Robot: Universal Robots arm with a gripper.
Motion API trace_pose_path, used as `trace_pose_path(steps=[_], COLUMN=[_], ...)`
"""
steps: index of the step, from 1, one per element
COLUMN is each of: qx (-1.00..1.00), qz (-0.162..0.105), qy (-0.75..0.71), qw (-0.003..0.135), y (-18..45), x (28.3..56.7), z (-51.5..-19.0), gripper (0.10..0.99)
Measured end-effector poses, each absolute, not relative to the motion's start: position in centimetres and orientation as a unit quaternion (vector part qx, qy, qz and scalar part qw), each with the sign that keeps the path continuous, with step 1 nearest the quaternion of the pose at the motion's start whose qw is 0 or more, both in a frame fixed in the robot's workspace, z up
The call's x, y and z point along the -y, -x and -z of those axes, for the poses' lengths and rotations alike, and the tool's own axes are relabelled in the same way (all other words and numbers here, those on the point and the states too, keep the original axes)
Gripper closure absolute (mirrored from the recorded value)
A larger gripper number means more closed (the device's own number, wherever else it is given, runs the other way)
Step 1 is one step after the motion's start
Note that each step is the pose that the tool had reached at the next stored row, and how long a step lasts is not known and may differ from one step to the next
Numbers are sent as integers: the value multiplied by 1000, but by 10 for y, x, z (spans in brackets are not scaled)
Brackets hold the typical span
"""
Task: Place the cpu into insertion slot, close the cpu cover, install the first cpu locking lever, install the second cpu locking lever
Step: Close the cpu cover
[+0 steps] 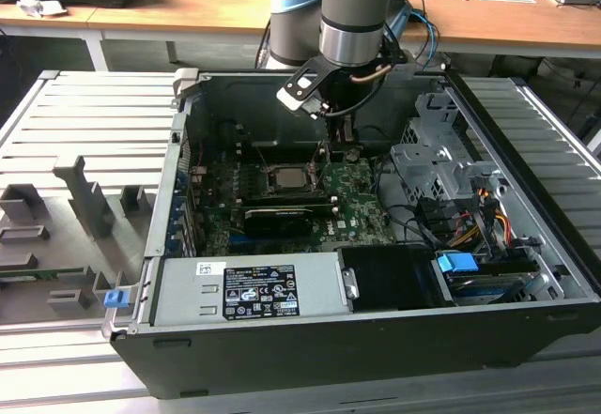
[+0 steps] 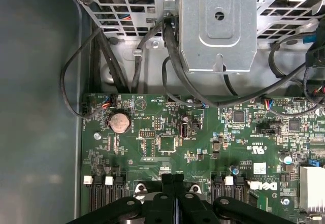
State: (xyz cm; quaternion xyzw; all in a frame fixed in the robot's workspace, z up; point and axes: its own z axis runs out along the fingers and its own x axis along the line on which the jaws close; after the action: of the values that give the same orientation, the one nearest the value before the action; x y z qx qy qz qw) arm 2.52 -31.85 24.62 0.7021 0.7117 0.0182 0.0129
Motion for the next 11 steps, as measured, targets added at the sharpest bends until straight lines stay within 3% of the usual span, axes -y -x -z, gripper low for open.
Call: trace_pose_path(steps=[11], qx=[-712], qz=[-18], qy=[-702], qw=[13], y=[-22], x=[319], z=[-246], gripper=[980])
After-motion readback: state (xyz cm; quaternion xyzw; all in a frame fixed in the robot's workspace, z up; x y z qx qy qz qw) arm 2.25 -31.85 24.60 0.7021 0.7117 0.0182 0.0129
